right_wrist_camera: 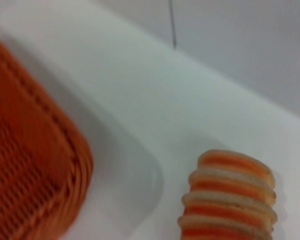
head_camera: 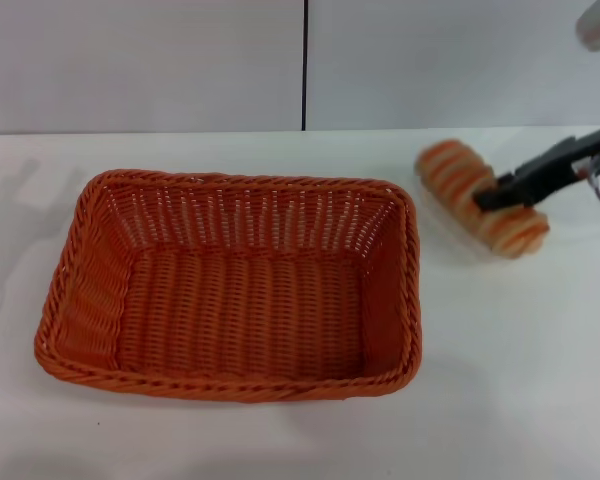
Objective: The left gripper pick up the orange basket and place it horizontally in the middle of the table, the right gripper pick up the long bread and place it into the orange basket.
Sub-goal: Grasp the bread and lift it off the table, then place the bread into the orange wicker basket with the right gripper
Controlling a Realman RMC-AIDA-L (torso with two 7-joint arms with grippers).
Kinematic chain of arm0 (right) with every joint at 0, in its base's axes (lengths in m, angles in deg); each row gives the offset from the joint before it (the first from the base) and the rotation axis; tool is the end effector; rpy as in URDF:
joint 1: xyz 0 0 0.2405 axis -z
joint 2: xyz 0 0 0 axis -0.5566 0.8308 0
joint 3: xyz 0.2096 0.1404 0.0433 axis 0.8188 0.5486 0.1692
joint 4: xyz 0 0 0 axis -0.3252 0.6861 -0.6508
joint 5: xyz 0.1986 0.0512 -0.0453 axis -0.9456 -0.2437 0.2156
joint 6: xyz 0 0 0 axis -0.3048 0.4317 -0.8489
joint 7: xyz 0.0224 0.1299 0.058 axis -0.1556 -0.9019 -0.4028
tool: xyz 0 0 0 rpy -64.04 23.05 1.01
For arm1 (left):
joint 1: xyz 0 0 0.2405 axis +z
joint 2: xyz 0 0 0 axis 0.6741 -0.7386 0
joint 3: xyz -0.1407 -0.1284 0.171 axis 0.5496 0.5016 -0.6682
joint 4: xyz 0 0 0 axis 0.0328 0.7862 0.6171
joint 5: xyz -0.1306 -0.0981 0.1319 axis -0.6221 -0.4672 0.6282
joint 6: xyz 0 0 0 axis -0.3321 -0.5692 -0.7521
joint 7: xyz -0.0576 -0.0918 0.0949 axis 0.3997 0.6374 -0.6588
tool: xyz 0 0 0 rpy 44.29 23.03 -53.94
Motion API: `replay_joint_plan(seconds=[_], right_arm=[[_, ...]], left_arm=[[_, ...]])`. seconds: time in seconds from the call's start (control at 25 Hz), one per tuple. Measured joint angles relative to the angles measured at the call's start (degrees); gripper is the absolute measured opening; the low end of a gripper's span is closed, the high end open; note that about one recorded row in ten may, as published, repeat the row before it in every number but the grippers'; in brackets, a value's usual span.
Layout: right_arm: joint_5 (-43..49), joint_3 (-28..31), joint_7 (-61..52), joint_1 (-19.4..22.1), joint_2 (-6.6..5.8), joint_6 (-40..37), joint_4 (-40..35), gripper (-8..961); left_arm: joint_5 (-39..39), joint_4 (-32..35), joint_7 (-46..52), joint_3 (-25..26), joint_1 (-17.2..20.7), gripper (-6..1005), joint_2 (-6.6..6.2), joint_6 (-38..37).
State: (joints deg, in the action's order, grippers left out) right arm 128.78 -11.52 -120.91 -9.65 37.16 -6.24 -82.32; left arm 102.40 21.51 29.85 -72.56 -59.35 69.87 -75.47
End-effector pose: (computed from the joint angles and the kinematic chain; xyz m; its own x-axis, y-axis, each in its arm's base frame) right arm 0.2253 0.4043 0.0214 0.7582 -0.6519 0.0067 -0.5993 -0.7009 -0.3867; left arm -0.3480 0.2727 0.0659 0.2687 -0.0450 0.9622 0.8716 -0.4138 -0.2628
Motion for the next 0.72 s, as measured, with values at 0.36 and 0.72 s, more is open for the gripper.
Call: replay_joint_plan(seconds=[0.36, 0.72], right_arm=[[-33.92, 5.43, 10.4, 10.41, -0.39, -0.46, -8.01, 294], [-56.49, 3.46, 23.74, 11.18, 0.1, -11.06, -3.84, 249]], left_arm=[[-0.08, -0.03, 0.01, 0.35, -0.04, 783, 0.0, -0.02], [-0.09, -0.21, 0.04, 0.35, 0.18, 783, 0.0, -0.1]])
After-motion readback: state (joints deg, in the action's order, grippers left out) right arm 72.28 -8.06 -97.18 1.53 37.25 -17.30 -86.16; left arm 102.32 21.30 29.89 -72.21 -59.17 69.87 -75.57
